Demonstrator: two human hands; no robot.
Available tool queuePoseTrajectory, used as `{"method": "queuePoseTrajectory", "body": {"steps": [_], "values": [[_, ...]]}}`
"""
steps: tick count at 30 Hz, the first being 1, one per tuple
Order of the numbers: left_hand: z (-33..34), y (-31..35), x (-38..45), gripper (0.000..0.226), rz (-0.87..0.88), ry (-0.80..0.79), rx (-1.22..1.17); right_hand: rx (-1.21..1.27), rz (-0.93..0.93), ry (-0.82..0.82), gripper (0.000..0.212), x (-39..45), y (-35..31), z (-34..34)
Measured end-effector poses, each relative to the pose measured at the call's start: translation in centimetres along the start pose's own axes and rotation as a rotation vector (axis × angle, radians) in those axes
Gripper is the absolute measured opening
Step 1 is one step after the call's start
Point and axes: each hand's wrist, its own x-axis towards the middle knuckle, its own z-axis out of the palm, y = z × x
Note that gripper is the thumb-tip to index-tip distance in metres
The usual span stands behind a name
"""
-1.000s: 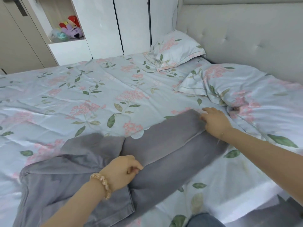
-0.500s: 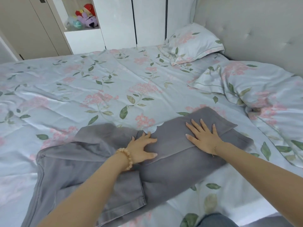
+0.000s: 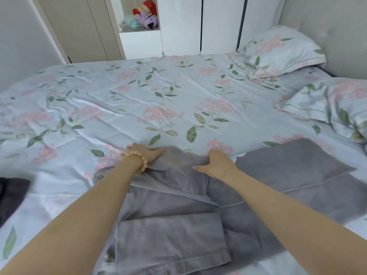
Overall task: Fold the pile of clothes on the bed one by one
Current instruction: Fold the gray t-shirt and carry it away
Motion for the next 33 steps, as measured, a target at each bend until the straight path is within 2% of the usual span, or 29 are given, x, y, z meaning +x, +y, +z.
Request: {"method": "queuePoseTrajectory", "body": {"steps": [2, 5, 8, 11, 14, 15, 18, 23, 26, 29, 31, 33], "values": [[0.8, -0.1, -0.2, 0.068, 0.077, 0.02, -0.115, 0.18, -0.069, 0.053, 0.033, 0.2, 0.1, 0.6], [0.3, -0.8, -2.2, 0.025, 0.285, 0.085, -0.595, 0.484, -0.207, 0.166, 0.03, -1.0, 0.2, 0.0], [-2.2, -3.2, -5.9, 0.035, 0.466, 0.18, -0.815, 0.62, -0.298, 0.155, 0.023, -3.6, -0.1, -1.8], [-4.2, -5.7, -11.3, 0.04, 0.611, 0.125, -0.88, 0.735, -0.376, 0.054, 0.02, -7.0, -0.8, -3.4], [-4.3, -8.1, -16.4, 0.025, 0.669, 0.072, -0.823, 0.728, -0.43, -0.098, 0.02, -10.6, -1.0, -4.0], [-4.0, -8.8, -17.8, 0.018, 0.669, 0.041, -0.774, 0.681, -0.441, -0.145, 0.021, -11.5, -0.8, -3.8], [-1.6, -11.4, -19.2, 0.019, 0.611, -0.044, -0.625, 0.566, -0.44, -0.239, 0.024, -13.3, -0.3, -2.4], [1.6, -13.4, -19.3, 0.016, 0.611, -0.132, -0.656, 0.588, -0.4, -0.218, 0.015, -13.9, -1.0, -0.5], [1.7, -12.8, -18.8, 0.01, 0.543, -0.063, -0.799, 0.719, -0.328, -0.139, 0.008, -12.9, -2.4, 0.2], [1.2, -11.9, -17.9, 0.015, 0.403, -0.003, -0.995, 0.752, -0.246, -0.018, 0.028, -10.4, -3.7, 0.9], [1.3, -11.8, -16.2, 0.011, 0.306, 0.109, -1.04, 0.678, -0.192, 0.055, 0.032, -8.4, -4.4, 1.9], [1.7, -12.1, -14.2, 0.015, 0.225, 0.226, -0.972, 0.471, -0.173, 0.141, 0.038, -6.6, -5.0, 3.0]]}}
